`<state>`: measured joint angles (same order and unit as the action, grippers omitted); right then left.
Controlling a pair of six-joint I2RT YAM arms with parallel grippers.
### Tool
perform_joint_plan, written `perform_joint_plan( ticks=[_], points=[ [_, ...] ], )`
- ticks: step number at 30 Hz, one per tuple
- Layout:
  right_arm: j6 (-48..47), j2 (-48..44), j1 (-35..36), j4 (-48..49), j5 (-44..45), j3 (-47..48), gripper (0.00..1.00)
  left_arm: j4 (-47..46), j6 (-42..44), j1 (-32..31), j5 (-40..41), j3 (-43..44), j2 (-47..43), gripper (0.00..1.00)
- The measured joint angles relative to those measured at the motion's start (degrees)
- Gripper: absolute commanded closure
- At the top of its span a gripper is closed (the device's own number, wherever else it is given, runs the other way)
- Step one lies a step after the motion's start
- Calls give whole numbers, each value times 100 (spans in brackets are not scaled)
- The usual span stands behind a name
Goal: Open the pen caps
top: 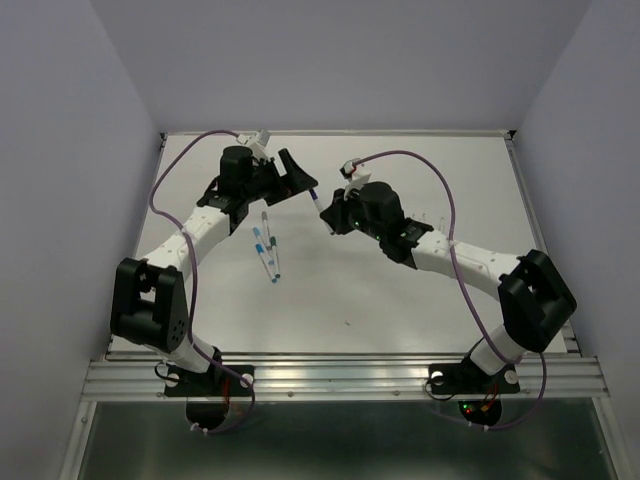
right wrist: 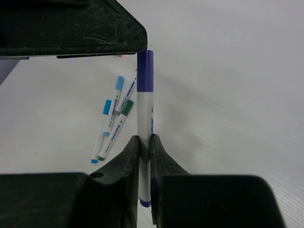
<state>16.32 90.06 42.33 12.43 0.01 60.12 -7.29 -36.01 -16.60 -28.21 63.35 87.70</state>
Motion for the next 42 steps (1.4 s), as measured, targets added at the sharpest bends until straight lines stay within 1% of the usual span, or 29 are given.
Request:
perform_joint_plan(
  ticks=[1,3,6,7,9,12,13,15,16,18,19,20,21,25,29,33,37,39,42],
  points=[
    [2,0,0,7,-33,0,99,-24,-15,-22,-11,4,0,11],
    [2,0,0,9,-72,2,99,-76,-52,-66,-33,13,2,20],
    [22,0,0,37,-114,2,99,-98,-94,-118,-61,44,31,24],
    [28,0,0,74,-125,2,99,-122,-98,-140,-70,59,57,28],
    [37,0,-13,173,-153,4,99,-131,-109,-168,-76,70,90,31],
    [39,0,-35,267,-201,11,99,-136,-131,-205,-101,116,149,39],
    [39,0,-37,271,-205,15,99,-140,-133,-210,-116,131,170,47],
    [39,0,-39,306,-212,17,99,-149,-140,-221,-144,157,192,55],
    [37,0,-39,310,-216,22,99,-149,-146,-225,-155,168,192,65],
    [37,4,-37,317,-221,33,99,-149,-175,-232,-168,195,192,75],
    [37,7,-37,319,-223,39,99,-162,-175,-234,-179,205,192,88],
    [37,17,-37,319,-225,44,99,-179,-201,-240,-205,216,192,95],
    [37,33,-37,321,-223,46,99,-188,-219,-243,-229,236,192,100],
    [35,63,-63,339,-299,55,99,-214,-203,-256,-223,256,205,100],
    [33,190,-111,339,-601,133,99,-157,-188,-240,-122,302,251,100],
    [31,225,-223,356,-966,98,99,168,-184,-166,-107,538,404,100],
    [90,186,-306,800,-1410,-188,99,616,-240,-9,-352,748,525,100],
    [140,68,-319,732,-1823,-409,99,640,-210,168,-175,916,658,100],
    [195,-103,-221,415,-2422,-826,99,374,-192,846,293,1272,883,100]
  ],
)
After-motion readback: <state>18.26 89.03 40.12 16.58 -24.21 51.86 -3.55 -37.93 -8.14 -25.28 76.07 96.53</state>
